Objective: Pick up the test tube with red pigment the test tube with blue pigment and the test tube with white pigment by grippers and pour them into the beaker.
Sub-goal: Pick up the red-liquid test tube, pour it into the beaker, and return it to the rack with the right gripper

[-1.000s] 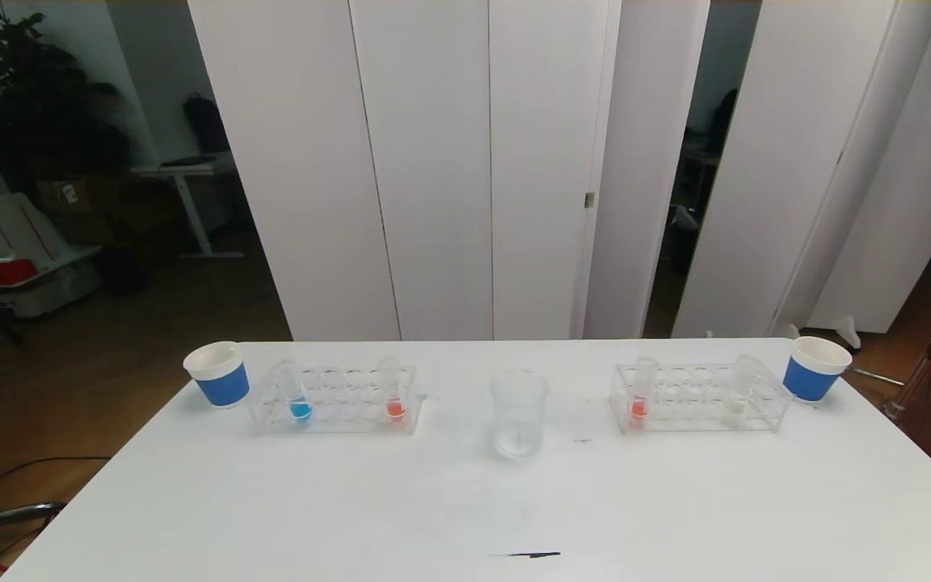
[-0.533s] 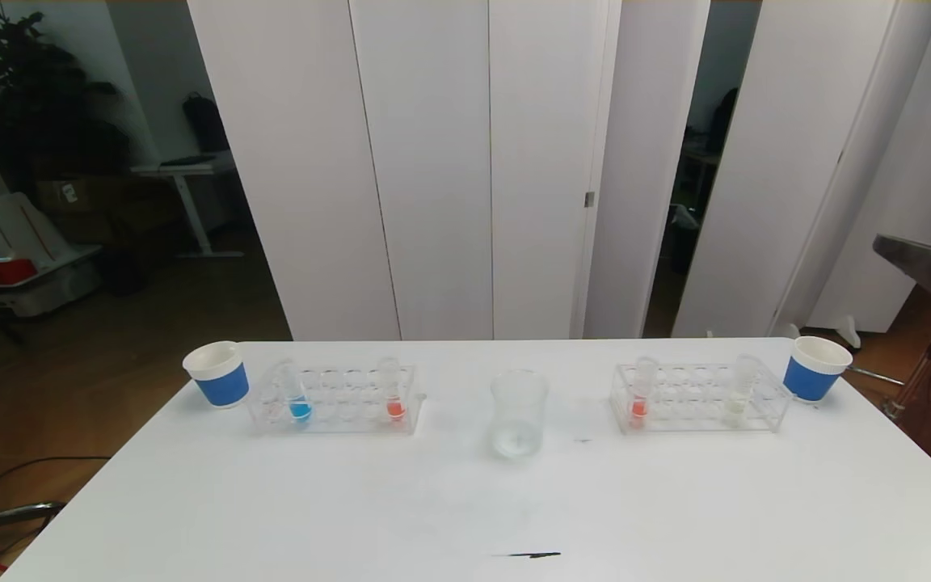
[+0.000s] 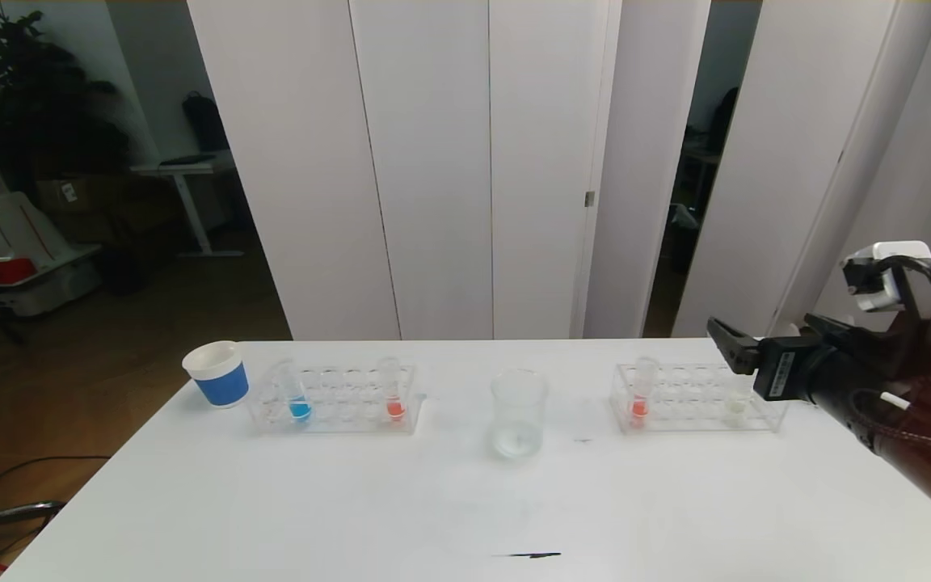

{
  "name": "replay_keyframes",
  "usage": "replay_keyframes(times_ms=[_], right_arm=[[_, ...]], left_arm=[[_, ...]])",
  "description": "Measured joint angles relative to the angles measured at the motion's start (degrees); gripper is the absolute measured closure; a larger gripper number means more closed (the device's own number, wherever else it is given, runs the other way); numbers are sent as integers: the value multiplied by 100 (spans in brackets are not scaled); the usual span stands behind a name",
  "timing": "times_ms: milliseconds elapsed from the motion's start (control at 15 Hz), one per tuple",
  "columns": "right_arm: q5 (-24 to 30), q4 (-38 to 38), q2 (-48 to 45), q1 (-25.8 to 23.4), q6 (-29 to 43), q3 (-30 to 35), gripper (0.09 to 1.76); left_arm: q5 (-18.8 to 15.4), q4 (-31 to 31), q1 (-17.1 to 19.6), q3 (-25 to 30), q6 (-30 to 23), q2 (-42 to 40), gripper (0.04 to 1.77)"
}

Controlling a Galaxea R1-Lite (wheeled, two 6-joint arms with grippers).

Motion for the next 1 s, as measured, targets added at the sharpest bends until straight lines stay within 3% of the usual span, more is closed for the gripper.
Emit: replay_keyframes(times_ms=[200, 467, 1000], right_arm=[[-580, -922, 857, 374, 254, 384, 10], [-1076, -1847, 1888, 523, 344, 579, 10], [-1119, -2102, 3226, 389, 284, -250, 10]], left_arm=[[2, 0, 0, 0, -1, 0, 6], [0, 0, -2, 0, 0, 0, 6], [2, -1, -4, 0, -1, 0, 6]])
